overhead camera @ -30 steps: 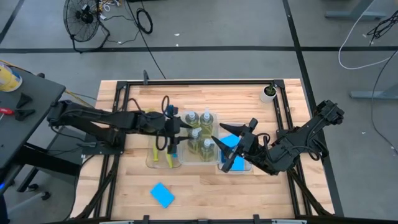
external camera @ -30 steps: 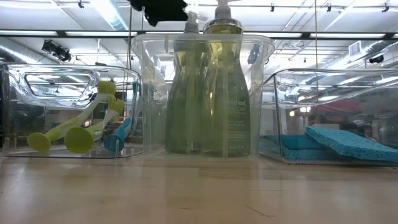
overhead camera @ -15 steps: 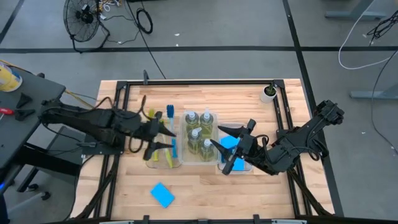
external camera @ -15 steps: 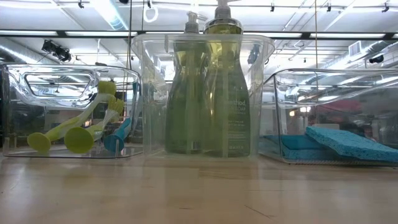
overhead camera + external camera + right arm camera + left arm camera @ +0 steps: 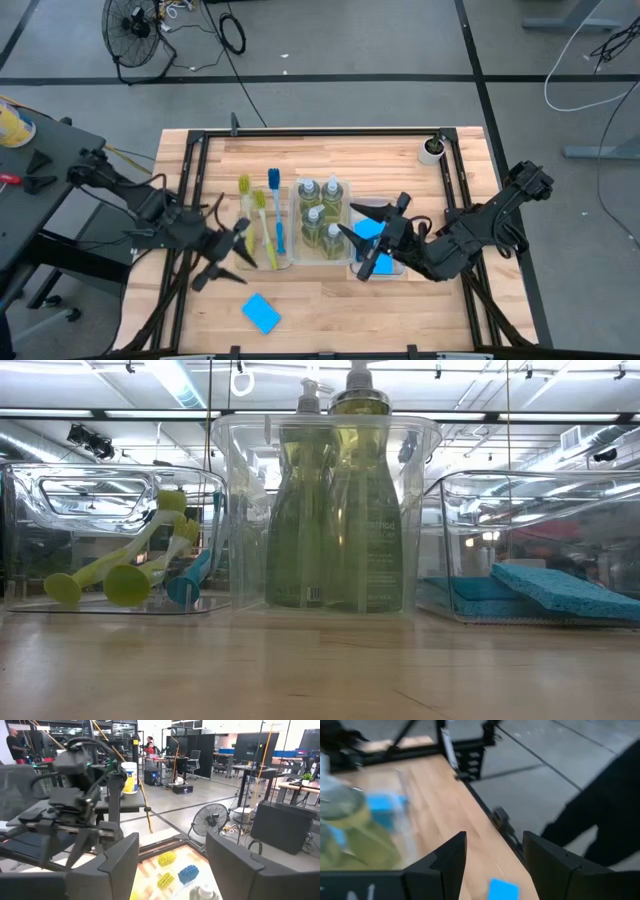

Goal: Pick & Place Kitchen Sink Supplies
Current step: Put the blue sponge wipe into the right transparent bin

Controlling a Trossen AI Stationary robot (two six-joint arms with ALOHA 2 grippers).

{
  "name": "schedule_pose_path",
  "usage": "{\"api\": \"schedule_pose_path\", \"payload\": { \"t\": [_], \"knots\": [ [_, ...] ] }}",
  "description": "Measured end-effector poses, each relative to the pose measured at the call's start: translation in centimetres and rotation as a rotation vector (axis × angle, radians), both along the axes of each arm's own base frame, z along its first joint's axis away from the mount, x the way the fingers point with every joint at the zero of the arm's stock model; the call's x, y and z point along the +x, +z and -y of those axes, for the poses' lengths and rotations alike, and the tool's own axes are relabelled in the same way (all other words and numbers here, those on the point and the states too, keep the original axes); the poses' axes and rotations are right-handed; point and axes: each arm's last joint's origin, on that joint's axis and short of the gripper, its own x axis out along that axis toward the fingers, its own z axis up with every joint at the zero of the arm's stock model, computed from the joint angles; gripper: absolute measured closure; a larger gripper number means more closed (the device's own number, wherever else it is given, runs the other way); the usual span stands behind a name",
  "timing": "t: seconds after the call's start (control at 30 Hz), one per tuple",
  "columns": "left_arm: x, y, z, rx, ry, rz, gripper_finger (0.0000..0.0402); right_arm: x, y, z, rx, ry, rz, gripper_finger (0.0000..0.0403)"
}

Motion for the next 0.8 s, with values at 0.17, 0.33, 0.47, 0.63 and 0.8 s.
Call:
{"api": "schedule_pose_path", "payload": {
  "t": [0.17, 0.33, 0.47, 0.63, 0.8],
  "knots": [
    [-0.7, -0.6, 1.7, 0.027, -0.090, -0.041, 0.0202, 0.0, -0.3, 0.0, 0.017, -0.001, -0.005, 0.0172],
    [-0.7, -1.8, 3.7, 0.066, -0.181, -0.098, 0.0202, 0.0, -0.3, 0.0, 0.016, -0.001, -0.006, 0.0172],
    [-0.3, -3.5, 5.4, 0.123, -0.263, -0.179, 0.0202, 0.0, -0.3, 0.0, 0.016, -0.001, -0.006, 0.0172],
    [-0.2, -5.9, 6.9, 0.265, -0.348, -0.268, 0.0202, 0.0, -0.3, 0.0, 0.016, 0.023, -0.011, 0.0172],
    [0.4, -7.9, 8.1, 0.328, -0.373, -0.333, 0.0202, 0.0, -0.3, -0.1, 0.015, 0.025, -0.012, 0.0172]
  ]
}}
